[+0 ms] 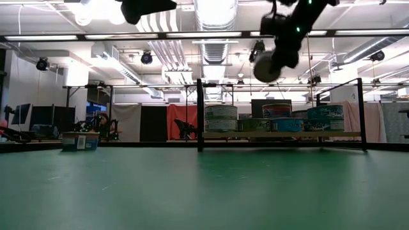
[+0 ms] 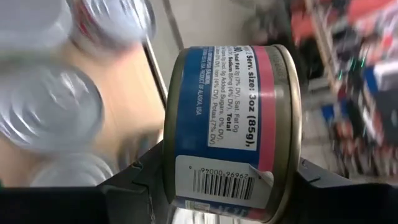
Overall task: Stack canned seafood by type on shelf
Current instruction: Stack the blue/pink tuna can on top of the blue/pink tuna can on the shelf
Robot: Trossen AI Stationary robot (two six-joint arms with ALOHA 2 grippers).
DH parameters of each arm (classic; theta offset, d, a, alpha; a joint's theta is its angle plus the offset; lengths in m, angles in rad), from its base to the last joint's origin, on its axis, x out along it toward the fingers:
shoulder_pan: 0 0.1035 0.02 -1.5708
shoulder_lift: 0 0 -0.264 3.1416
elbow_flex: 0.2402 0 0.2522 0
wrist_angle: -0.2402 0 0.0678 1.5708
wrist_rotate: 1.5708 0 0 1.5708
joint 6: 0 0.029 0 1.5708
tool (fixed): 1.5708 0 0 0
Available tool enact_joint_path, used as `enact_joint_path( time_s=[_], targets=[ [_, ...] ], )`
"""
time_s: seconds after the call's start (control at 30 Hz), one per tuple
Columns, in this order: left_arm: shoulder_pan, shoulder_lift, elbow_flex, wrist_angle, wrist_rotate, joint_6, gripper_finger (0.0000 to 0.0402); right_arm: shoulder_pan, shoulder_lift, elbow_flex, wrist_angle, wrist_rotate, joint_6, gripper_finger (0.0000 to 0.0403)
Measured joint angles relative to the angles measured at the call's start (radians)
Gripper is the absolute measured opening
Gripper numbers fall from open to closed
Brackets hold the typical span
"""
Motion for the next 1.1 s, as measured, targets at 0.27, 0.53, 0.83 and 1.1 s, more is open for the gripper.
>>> enact_joint_path(
  time_s=[0.27,0.53,0.83,1.1],
  targets=[
    [-0.022,-0.051,-0.269,0.517,0.134,0.210,0.0244,-0.033,0.060,0.000,-0.125,-0.096,0.063,0.0177],
    [-0.021,-0.031,-0.389,0.749,0.152,0.373,0.0244,-0.034,0.135,0.008,-0.155,0.119,-0.028,0.0177],
    [-0.020,-0.038,-0.415,0.743,0.122,0.429,0.0244,-0.032,0.179,0.059,-0.209,0.111,-0.056,0.0177],
    [-0.019,-0.041,-0.422,0.736,0.042,0.435,0.0244,-0.032,0.167,0.069,-0.228,0.114,-0.078,0.0177]
  ],
)
